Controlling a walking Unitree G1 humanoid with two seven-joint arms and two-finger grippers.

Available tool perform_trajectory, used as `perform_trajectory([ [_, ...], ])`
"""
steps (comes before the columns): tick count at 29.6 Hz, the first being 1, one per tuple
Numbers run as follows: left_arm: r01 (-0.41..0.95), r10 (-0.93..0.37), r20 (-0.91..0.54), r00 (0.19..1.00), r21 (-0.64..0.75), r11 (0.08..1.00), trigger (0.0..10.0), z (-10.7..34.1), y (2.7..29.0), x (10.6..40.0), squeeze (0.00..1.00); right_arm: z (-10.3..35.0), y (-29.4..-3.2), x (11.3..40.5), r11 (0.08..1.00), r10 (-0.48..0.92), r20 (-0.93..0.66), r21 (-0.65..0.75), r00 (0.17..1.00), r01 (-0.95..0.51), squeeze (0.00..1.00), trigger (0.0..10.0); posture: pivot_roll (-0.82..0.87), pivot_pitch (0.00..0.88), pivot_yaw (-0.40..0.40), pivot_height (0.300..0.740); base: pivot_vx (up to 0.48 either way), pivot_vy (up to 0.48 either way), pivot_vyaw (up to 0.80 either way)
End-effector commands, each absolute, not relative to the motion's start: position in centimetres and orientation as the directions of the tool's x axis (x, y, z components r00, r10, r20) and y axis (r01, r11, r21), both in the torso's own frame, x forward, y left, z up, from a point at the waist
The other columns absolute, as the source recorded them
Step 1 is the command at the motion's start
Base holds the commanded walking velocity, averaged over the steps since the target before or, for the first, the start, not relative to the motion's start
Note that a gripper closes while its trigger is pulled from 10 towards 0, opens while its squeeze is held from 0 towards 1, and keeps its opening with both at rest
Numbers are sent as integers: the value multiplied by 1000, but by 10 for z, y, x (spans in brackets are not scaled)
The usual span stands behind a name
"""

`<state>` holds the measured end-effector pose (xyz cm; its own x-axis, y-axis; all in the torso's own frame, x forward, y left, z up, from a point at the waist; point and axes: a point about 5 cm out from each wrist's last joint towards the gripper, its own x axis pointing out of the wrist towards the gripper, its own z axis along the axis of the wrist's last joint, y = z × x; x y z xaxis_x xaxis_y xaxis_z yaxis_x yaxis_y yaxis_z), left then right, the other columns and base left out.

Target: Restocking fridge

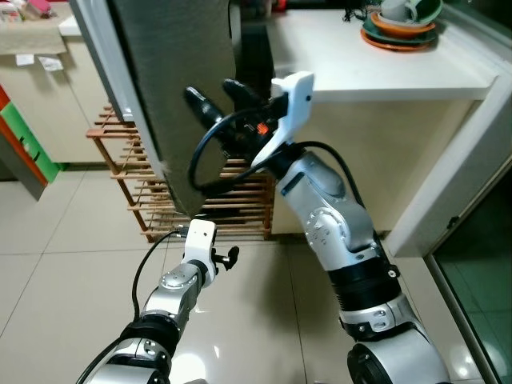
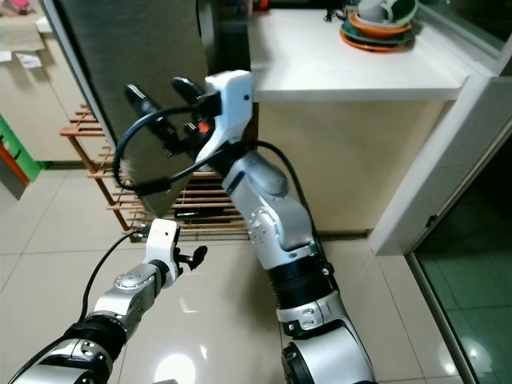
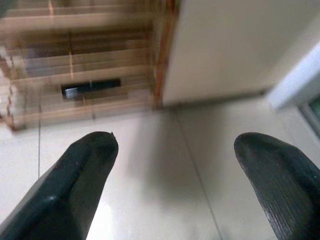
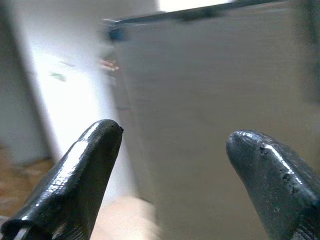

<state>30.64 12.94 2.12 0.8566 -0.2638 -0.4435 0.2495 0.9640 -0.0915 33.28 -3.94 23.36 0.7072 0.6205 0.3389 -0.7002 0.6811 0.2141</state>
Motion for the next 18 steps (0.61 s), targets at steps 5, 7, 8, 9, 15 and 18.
perform_trajectory([
  [5,174,-182,83,980,96,980,10000,116,143,328,0,176,-133,337,967,251,122,15,960,-255,0,10000,-128,0,-2,736,0,0,0],
  [7,141,-152,180,972,74,987,10000,140,149,328,0,154,-157,326,989,149,69,11,986,-150,0,10000,-112,0,-2,736,0,0,0],
  [8,112,-119,196,973,48,993,10000,148,153,328,0,145,-166,321,994,105,42,27,994,-106,0,10000,-110,0,0,736,0,0,0],
  [9,112,-119,196,973,48,993,10000,148,153,328,0,145,-166,321,994,105,42,27,994,-106,0,10000,-110,0,0,736,0,0,0],
  [15,205,-187,236,954,-56,977,10000,177,138,318,0,129,-174,310,999,25,22,37,999,-26,0,10000,-98,0,15,736,0,0,0],
  [18,185,-160,237,958,-85,979,10000,180,137,320,0,130,-167,313,998,47,35,33,998,-48,0,10000,-100,0,23,736,186,261,0],
])
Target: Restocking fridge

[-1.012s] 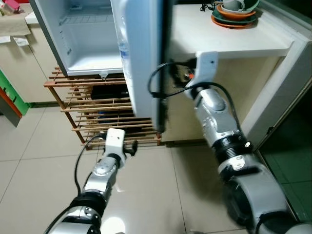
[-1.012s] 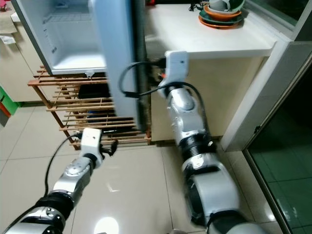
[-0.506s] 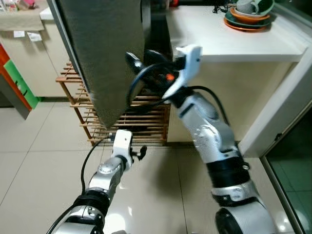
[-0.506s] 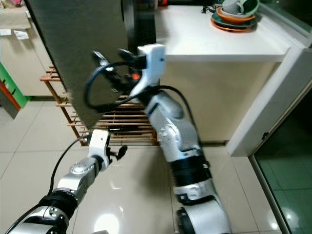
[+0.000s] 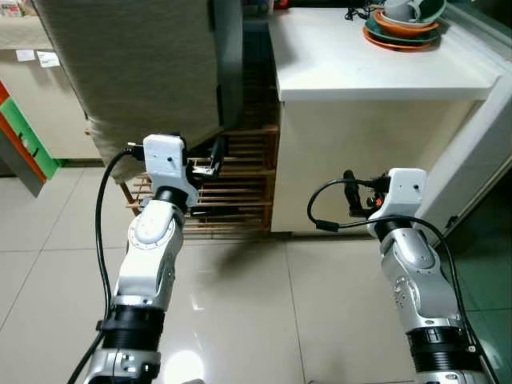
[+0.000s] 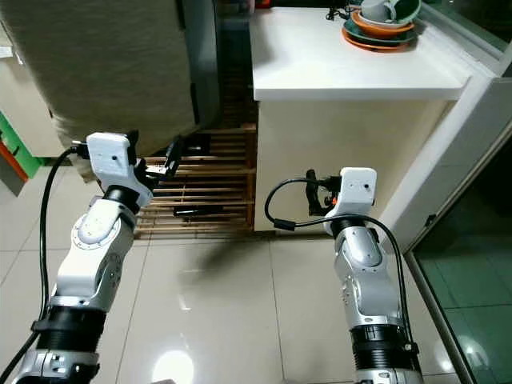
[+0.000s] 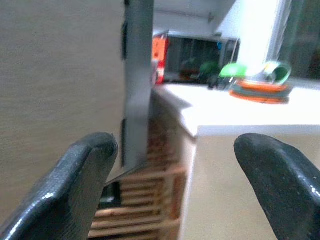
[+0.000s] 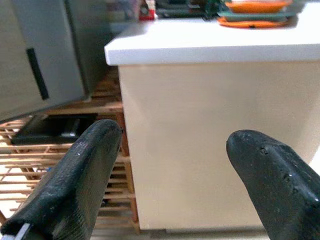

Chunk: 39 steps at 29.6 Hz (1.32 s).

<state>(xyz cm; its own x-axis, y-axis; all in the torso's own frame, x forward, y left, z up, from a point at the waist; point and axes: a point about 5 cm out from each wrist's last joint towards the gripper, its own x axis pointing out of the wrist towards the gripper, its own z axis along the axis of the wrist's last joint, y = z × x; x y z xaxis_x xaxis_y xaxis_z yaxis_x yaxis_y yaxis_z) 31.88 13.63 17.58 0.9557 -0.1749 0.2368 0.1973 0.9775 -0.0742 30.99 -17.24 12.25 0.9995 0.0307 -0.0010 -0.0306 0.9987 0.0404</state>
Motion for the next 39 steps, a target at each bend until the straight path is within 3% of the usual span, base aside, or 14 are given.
perform_trajectory([
  [1,172,-149,220,964,-86,981,10000,179,138,322,0,131,-166,315,998,50,40,33,998,-52,0,10000,-106,0,32,736,274,394,0],
  [7,106,-95,100,990,-119,987,10000,166,144,327,0,140,-161,323,997,59,77,47,995,-63,0,10000,-106,0,45,736,311,365,0],
  [16,74,-68,67,995,-103,992,10000,162,156,327,0,136,-152,319,996,24,80,87,996,-30,0,10000,-99,0,57,736,378,295,0],
  [17,72,-65,68,996,-101,992,10000,163,156,327,0,136,-151,317,995,17,83,93,996,-25,875,10000,-98,0,58,736,382,292,0],
  [18,68,-62,68,996,-98,993,10000,164,158,328,0,136,-150,316,995,16,87,97,996,-24,1000,10000,-95,0,61,736,382,289,0],
  [27,53,-48,60,997,-88,995,10000,166,162,332,0,137,-147,316,994,20,121,108,992,-33,1000,10000,-90,0,71,736,376,297,0],
  [39,36,-28,64,998,-124,992,10000,164,160,333,0,136,-139,313,992,88,120,79,989,-98,1000,10000,-90,0,28,736,364,312,0],
])
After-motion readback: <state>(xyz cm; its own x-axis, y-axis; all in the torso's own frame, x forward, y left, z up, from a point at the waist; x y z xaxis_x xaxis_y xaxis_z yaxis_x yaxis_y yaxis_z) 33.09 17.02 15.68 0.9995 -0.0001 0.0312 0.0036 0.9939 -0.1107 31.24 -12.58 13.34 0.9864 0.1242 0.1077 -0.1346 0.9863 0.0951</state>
